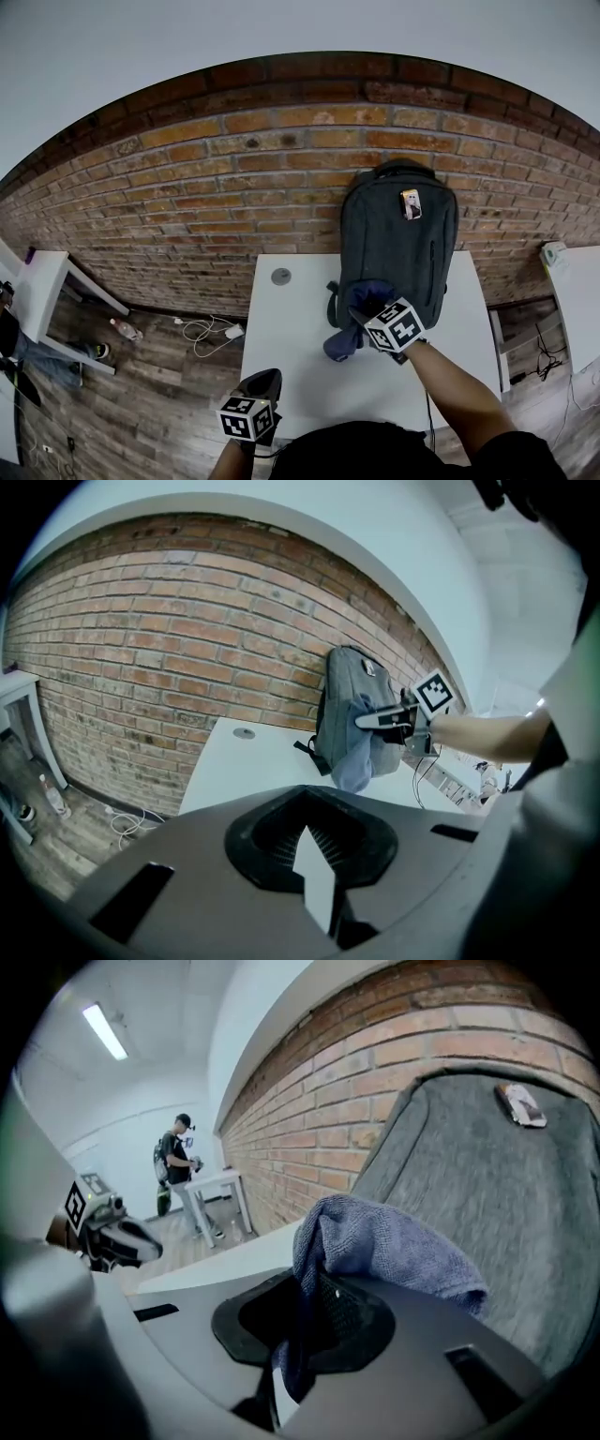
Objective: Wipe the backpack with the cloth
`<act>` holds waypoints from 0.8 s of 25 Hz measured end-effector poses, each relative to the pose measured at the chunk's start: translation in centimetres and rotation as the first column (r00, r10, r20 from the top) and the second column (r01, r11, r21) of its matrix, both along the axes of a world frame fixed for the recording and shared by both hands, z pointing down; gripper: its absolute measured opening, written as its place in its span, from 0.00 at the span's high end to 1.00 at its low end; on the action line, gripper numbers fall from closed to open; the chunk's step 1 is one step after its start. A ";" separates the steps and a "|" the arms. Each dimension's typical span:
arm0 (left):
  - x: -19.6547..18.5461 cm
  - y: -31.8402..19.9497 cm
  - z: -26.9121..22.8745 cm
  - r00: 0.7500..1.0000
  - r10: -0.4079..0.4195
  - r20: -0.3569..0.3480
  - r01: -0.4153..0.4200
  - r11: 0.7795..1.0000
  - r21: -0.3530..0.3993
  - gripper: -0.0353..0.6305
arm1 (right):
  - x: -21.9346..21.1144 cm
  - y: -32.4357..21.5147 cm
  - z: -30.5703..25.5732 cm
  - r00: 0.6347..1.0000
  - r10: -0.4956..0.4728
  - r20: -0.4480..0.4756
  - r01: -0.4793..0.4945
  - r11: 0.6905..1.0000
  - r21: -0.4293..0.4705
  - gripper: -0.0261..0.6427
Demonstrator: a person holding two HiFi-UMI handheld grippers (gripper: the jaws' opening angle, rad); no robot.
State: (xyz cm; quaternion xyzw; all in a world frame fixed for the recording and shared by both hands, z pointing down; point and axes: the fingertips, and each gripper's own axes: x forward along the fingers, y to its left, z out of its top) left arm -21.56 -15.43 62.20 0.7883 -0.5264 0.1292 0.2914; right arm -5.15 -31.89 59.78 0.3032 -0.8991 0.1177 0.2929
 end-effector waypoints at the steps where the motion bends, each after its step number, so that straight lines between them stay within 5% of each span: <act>1: -0.1 0.0 -0.1 1.000 0.000 0.000 0.000 1.000 0.000 0.95 | 0.0 -0.8 -1.1 1.000 0.008 0.012 -0.009 1.000 0.012 0.90; 20: -2.0 0.0 -0.1 0.998 -0.060 -0.007 0.060 0.998 0.000 0.95 | 1.1 -13.1 -12.4 0.995 0.097 0.034 -0.101 0.981 0.163 0.90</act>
